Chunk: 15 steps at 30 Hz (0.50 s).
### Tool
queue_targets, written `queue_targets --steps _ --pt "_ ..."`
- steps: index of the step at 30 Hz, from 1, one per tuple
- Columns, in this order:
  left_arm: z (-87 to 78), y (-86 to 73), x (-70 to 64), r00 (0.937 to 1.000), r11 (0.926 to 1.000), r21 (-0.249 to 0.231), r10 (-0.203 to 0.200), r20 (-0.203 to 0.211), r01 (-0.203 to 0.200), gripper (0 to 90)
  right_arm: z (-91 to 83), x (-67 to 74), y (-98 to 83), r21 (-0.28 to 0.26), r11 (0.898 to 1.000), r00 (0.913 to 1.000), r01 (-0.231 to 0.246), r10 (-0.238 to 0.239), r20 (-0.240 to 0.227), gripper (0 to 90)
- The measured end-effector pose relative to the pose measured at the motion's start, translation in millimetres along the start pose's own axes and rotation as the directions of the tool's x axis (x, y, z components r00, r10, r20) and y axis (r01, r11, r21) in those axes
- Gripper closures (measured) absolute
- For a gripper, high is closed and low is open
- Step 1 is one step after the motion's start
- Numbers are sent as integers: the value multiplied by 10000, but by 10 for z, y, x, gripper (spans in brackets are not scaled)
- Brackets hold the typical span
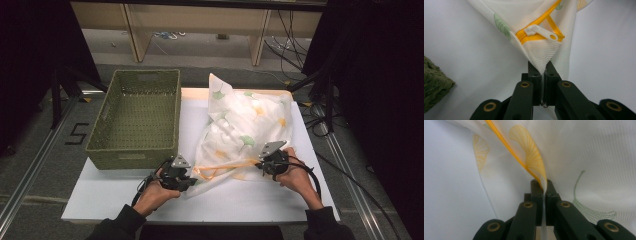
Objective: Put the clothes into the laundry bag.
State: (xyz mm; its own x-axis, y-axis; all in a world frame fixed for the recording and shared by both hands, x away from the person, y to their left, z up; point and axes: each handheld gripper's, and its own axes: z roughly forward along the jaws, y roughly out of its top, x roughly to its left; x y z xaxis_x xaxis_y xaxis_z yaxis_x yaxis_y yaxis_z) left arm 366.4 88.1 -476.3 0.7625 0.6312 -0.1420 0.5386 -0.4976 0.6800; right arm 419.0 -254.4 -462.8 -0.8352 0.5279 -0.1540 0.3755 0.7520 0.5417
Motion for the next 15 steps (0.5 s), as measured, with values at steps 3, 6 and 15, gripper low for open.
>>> queue_targets --steps 3,6,15 --pt "15 6 -10 10000 10000 -17 -40 49 40 862 17 -21 -19 -102 9998 9998 -174 174 -14 897" --pt "9 13 -8 9998 9998 11 183 97 -183 865 0 -37 -26 -296 9991 9995 -311 311 -21 892" --pt "15 11 -14 9998 9998 -23 221 19 -221 867 -105 -110 -44 -1067 9923 9978 -624 642 138 756"
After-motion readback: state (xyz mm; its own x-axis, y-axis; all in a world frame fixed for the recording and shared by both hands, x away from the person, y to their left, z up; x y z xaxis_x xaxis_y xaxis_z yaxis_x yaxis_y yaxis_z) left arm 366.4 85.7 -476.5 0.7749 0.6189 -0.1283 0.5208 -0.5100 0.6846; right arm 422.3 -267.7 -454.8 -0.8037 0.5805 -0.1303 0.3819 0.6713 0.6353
